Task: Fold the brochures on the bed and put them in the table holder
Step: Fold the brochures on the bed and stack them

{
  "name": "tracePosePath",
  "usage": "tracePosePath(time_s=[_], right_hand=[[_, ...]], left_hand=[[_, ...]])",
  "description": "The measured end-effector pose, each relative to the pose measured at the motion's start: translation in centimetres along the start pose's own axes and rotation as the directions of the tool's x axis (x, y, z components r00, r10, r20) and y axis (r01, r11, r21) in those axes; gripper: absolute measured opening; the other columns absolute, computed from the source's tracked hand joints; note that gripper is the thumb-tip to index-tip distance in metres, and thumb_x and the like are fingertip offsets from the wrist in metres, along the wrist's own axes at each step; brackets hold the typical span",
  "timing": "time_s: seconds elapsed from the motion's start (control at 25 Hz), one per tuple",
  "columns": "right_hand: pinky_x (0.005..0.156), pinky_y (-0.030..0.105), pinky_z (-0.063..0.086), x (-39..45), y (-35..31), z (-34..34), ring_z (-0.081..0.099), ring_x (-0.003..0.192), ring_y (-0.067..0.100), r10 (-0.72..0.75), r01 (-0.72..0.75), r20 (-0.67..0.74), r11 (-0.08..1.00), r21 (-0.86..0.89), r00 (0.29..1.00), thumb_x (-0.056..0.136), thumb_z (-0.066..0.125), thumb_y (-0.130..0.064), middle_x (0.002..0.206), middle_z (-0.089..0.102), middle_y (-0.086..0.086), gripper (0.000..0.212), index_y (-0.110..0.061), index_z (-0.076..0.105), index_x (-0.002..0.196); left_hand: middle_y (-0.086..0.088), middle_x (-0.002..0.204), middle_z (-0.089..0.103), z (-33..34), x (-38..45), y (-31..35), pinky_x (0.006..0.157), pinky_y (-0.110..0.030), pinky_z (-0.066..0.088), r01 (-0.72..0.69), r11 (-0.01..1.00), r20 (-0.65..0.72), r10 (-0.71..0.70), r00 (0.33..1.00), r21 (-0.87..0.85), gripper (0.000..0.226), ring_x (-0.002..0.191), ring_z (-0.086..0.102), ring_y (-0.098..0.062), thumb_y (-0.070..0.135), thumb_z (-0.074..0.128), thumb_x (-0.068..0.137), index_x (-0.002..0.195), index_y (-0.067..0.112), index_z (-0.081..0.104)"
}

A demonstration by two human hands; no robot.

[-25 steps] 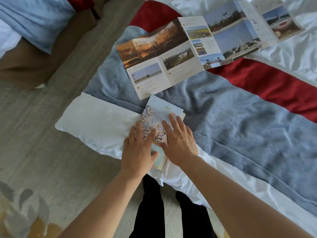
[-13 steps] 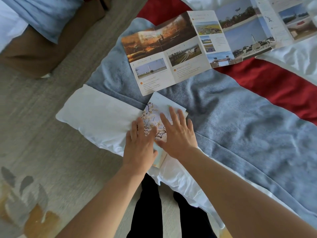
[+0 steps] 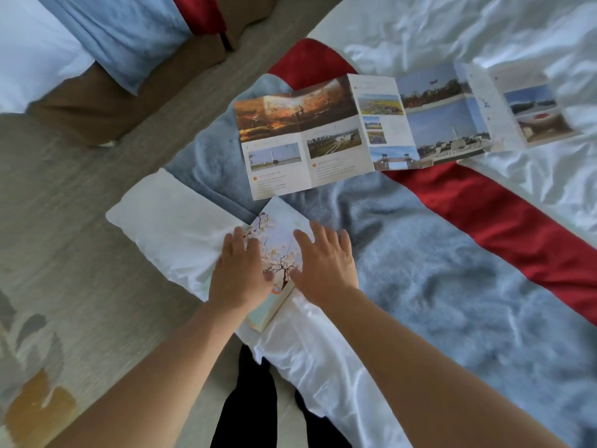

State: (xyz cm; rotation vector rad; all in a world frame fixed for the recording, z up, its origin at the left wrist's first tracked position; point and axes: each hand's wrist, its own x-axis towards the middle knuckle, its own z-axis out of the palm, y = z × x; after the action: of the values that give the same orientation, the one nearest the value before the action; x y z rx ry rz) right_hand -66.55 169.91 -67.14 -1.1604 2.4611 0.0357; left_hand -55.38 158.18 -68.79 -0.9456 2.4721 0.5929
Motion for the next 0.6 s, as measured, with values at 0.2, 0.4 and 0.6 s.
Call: tracePosePath(time_s=[0.2, 0.4, 0.6], right_hand=[[0.117, 0.048, 0.019, 0.4, 3.7, -3.6, 0.030, 0.140, 0.025, -0.008, 0.009, -0.095, 1.000, 0.011, 0.995, 0.085, 0.064, -0.029, 0.154, 0.032, 0.005, 0.061, -0.023, 0.040, 0.142], [0.116, 0.047, 0.026, 3.8, 6.2, -6.3, 0.035, 0.138, 0.028, 0.094, -0.082, -0.197, 0.994, 0.066, 0.976, 0.088, 0.063, -0.034, 0.151, 0.037, 0.009, 0.067, -0.017, 0.036, 0.147], [0.112, 0.047, 0.030, 9.6, 8.1, -7.4, 0.033, 0.137, 0.030, 0.404, -0.346, -0.182, 0.895, 0.282, 0.897, 0.088, 0.060, -0.044, 0.150, 0.036, 0.010, 0.073, -0.019, 0.027, 0.148]], left_hand=[[-0.005, 0.129, 0.051, -3.8, 1.7, 2.4, 0.096, -0.045, 0.046, 0.131, 0.927, -0.100, -0.176, 0.979, -0.351, 0.046, 0.123, 0.047, -0.028, 0.034, 0.064, 0.087, 0.126, 0.015, 0.050], [-0.007, 0.140, 0.053, -7.1, 8.0, 3.7, 0.097, -0.050, 0.052, 0.116, 0.862, -0.102, -0.190, 0.977, -0.494, 0.055, 0.127, 0.052, -0.028, 0.029, 0.063, 0.087, 0.139, 0.016, 0.047], [-0.007, 0.132, 0.059, -8.9, 14.9, 3.4, 0.094, -0.048, 0.053, 0.166, 0.811, -0.108, -0.271, 0.957, -0.561, 0.055, 0.121, 0.057, -0.028, 0.028, 0.065, 0.084, 0.135, 0.017, 0.046]])
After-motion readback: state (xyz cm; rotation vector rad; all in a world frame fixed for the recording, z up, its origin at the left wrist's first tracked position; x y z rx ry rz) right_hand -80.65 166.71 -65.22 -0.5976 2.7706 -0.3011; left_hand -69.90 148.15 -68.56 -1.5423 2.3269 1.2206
